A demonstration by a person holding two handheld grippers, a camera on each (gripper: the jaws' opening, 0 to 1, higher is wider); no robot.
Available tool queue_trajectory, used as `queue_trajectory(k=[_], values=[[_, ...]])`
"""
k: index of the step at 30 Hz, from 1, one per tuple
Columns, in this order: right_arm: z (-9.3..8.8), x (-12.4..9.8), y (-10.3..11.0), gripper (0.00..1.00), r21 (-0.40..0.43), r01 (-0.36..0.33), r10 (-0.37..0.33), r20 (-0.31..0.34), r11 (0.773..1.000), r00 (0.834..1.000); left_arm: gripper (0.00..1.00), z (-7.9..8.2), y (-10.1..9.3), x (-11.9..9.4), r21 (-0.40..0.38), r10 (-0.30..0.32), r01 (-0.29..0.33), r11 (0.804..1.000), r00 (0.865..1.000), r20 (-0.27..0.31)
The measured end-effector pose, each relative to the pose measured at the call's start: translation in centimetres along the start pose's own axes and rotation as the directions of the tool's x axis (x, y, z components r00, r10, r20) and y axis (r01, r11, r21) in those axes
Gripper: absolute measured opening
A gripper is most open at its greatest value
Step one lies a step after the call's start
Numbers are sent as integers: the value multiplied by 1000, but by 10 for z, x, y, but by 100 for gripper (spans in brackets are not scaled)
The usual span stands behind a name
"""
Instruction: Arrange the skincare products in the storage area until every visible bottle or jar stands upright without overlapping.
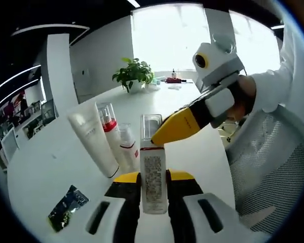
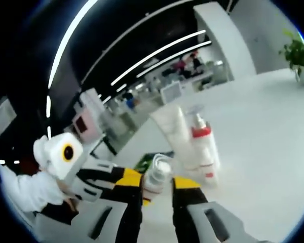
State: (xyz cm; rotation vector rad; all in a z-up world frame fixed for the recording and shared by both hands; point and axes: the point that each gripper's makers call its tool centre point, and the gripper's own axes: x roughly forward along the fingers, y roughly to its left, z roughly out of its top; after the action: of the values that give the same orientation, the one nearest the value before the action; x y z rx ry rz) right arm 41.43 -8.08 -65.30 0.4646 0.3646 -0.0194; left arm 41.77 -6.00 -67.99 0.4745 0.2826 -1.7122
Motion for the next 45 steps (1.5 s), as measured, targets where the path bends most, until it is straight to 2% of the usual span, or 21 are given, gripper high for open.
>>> queue_trajectory(k=[3,9,16,20,23,24,25,28,34,45], values=[[2,2,3,12,13,2,-2,11,1000,1000,17,-4,4,1,23,9,-9,1000,1000,1],[0,8,2,11,-28,53,-52,24,998,998,17,-9,9,9,26,15,-15,1000,1000,-1],[0,14,-3,11,-125,116,-113,30,985,993,17,-14,13,20,-15,7,-6,1000,1000,9],[-3,19,-6,11,-196,146,-146,18,970,989,17,-19,14,26,-35,-15,15,999,1000,0],[-4,24,-6,10,-225,161,-162,15,961,987,17,-21,18,29,-25,0,0,1000,1000,0],[-4,24,-13,10,-284,194,-199,11,939,980,17,-19,18,29,-28,1,-1,1000,1000,11],[-5,26,-12,10,-300,189,-195,10,935,981,17,-18,19,29,-34,-2,3,999,1000,18],[-9,32,-13,10,-270,195,-201,6,943,980,17,-17,21,31,-23,6,-5,1000,1000,22],[-11,38,-21,10,-265,231,-239,3,936,971,18,-25,27,33,-20,28,-28,999,1000,4],[-5,50,-30,11,-323,296,-302,32,899,953,16,-37,41,40,-80,81,-83,993,997,-17]])
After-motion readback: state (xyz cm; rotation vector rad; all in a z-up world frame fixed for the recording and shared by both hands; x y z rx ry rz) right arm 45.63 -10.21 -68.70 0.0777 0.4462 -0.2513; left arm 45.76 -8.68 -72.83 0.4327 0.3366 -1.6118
